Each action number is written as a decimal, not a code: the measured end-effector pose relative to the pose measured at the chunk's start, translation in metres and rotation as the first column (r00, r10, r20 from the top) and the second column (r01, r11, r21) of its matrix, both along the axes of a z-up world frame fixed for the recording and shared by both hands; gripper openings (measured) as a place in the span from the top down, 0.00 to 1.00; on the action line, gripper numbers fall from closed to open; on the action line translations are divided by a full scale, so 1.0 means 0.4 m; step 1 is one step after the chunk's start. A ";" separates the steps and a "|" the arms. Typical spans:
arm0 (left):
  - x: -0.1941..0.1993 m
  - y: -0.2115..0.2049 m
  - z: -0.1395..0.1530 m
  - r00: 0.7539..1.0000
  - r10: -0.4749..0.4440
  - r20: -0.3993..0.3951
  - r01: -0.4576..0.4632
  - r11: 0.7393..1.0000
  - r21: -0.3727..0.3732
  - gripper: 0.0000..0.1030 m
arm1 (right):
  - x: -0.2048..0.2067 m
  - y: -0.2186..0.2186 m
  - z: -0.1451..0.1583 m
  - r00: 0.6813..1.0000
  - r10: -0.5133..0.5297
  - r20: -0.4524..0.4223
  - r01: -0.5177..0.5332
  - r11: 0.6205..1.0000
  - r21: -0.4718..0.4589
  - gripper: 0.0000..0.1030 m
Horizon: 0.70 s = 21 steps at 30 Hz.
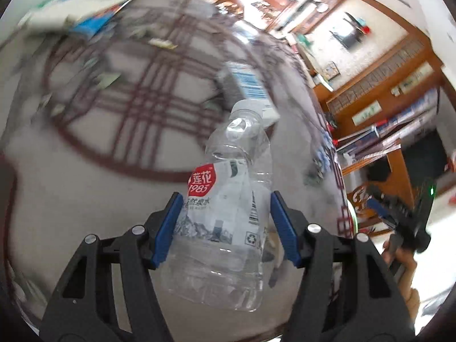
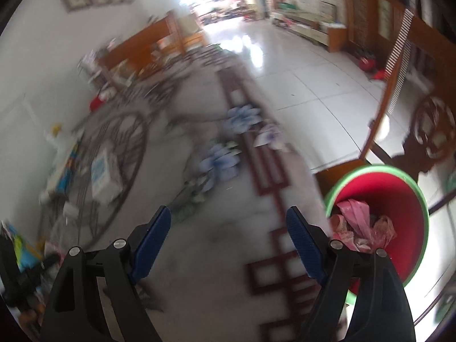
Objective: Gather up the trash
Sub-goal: 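Grasp the clear water bottle with the left tool while the right tool grasps the white milk carton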
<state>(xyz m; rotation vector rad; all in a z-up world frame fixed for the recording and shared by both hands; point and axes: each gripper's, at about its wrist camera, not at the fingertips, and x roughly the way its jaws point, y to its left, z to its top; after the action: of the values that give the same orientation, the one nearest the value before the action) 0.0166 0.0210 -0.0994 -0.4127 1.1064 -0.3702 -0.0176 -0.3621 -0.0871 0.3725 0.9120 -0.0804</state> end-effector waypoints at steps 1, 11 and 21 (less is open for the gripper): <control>0.002 0.008 -0.008 1.000 0.007 -0.012 -0.007 1.000 0.010 0.41 | 0.005 0.027 -0.002 0.999 0.032 -0.004 -0.032 0.999 -0.008 0.23; -0.009 -0.011 -0.012 0.998 -0.045 -0.031 0.047 0.997 0.061 0.32 | 0.145 0.291 0.019 0.965 0.264 -0.006 -0.263 0.959 -0.110 0.23; -0.021 -0.046 -0.028 0.989 -0.142 -0.035 0.144 0.985 0.095 0.31 | 0.444 0.585 -0.042 0.907 0.364 -0.212 -0.409 0.882 -0.235 0.23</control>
<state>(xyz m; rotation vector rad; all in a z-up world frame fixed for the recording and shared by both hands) 0.0082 0.0027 -0.1105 -0.2533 1.1803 -0.4359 0.1599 -0.1281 -0.1040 -0.0833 1.1060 0.1340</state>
